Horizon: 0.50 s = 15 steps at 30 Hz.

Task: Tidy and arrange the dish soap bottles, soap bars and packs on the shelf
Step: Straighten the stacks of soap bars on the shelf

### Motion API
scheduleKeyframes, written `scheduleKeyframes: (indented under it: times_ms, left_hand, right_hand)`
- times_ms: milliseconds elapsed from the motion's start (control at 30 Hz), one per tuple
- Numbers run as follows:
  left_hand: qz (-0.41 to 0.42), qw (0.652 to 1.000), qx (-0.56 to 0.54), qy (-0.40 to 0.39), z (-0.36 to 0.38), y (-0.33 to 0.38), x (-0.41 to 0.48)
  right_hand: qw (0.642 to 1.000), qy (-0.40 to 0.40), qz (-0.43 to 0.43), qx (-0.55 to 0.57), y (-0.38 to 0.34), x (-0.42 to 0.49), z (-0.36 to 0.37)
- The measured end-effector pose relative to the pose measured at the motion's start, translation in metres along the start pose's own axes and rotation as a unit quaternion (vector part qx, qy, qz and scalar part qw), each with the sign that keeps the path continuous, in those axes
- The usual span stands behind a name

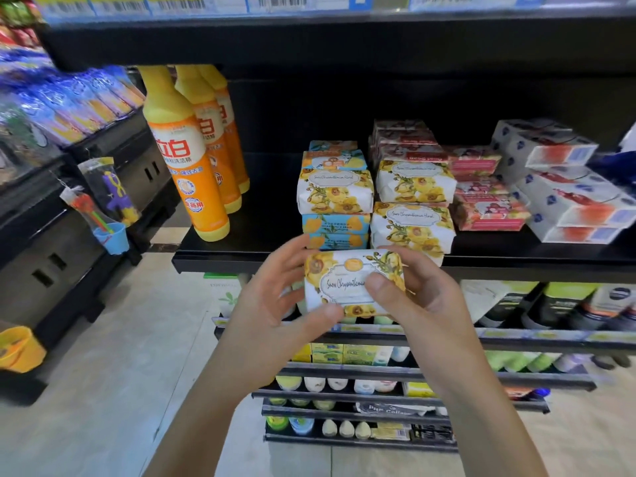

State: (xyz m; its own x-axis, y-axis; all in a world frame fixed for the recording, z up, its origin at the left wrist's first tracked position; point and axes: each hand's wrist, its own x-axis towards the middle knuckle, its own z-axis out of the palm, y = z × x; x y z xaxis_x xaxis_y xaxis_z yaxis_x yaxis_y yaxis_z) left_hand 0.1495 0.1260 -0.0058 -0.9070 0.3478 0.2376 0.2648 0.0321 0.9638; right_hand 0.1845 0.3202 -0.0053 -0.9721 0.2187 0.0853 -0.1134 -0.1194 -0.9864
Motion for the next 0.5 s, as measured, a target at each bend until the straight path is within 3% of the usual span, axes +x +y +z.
scheduleKeyframes:
  times_ms: [200,500]
  left_hand:
    - [-0.11,0.989,-0.082,0.05,0.027,-0.001,-0.008]
    - [-0.124,0.982,-0.115,0.085,0.02,-0.012,-0.02]
  right_hand:
    - [0.999,-0.029,0.016,-0.006,0.007,-0.007,-0.013]
    - [0.995,-0.074,0.029,-0.057,0.013,-0.008,-0.012]
